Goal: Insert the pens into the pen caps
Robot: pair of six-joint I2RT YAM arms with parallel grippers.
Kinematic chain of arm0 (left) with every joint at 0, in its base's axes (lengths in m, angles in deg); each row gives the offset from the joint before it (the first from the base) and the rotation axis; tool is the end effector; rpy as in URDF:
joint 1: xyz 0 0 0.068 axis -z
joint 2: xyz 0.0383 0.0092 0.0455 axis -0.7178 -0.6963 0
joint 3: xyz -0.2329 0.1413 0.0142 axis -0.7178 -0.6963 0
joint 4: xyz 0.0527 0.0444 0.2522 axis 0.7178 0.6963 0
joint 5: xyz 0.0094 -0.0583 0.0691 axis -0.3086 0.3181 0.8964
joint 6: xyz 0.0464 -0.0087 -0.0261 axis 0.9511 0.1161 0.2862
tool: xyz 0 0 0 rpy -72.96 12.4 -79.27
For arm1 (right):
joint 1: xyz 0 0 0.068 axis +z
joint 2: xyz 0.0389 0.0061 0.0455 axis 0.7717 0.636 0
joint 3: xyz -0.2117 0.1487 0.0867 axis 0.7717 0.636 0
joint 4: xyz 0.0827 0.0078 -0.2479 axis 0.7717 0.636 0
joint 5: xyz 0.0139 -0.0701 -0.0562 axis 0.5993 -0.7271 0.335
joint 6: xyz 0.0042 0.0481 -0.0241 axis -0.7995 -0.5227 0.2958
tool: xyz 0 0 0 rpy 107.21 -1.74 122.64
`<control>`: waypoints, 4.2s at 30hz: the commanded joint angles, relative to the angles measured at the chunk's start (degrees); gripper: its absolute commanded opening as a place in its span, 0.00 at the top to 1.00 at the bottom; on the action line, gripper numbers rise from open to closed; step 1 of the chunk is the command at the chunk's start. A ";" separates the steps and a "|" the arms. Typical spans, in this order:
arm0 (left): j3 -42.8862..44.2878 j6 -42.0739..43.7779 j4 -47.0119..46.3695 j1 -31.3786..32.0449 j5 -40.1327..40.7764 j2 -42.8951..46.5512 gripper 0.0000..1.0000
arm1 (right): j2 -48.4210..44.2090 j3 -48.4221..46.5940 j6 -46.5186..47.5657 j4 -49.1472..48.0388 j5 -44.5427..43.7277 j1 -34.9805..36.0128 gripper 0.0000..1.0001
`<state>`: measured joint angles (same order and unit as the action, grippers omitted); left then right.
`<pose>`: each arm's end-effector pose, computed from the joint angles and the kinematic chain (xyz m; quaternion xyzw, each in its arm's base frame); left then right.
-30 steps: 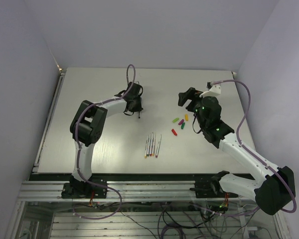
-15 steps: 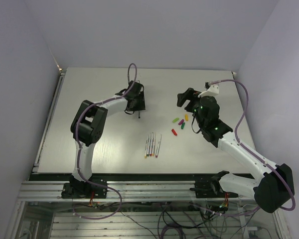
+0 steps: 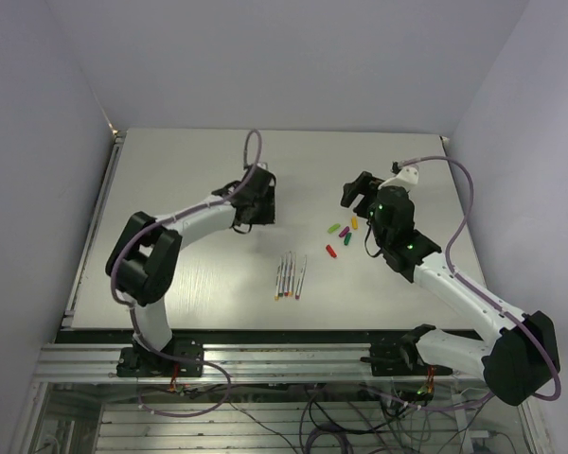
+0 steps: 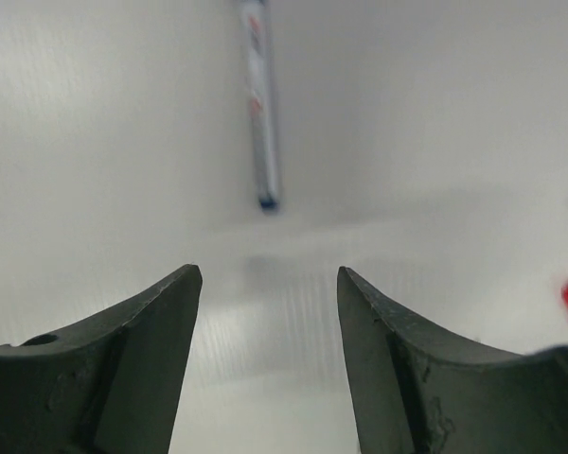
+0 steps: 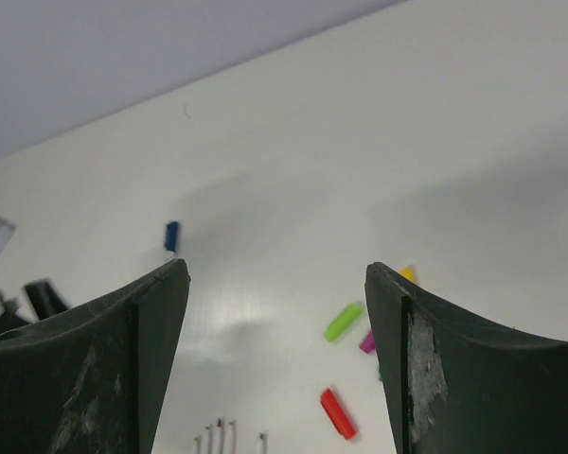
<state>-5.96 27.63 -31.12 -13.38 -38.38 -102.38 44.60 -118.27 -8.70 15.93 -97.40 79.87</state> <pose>0.3387 -0.2073 0.1994 -0.0025 0.9383 -0.0890 0.3342 0.2323 0.1130 0.3020 0.1500 0.7592 0.1564 0.6137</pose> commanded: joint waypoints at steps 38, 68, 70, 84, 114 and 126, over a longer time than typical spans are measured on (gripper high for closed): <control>-19.22 1.93 -0.58 20.39 -2.44 12.18 0.60 | 0.80 2.41 -4.11 6.60 -1.83 -0.22 0.32; -18.49 3.79 -1.77 20.78 -5.00 9.51 0.59 | 0.92 3.51 -4.39 5.67 -1.38 -0.27 0.34; -18.26 3.85 -1.36 20.82 -4.87 9.33 0.59 | 0.92 3.53 -4.46 5.71 -1.34 -0.21 0.34; -20.66 4.85 4.42 20.79 -3.66 10.39 0.60 | 1.43 3.62 -4.58 5.51 -1.20 -0.26 0.34; -16.81 -1.58 15.88 20.90 1.86 1.62 0.86 | -0.10 3.53 -4.75 6.76 -1.70 -0.22 0.35; -17.74 -4.21 16.36 20.82 2.73 3.58 0.93 | 1.23 2.95 -3.15 5.63 0.36 -0.28 0.42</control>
<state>-20.61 24.94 -22.42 7.60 -37.75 -96.24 45.47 -114.55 -13.27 22.62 -97.96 79.83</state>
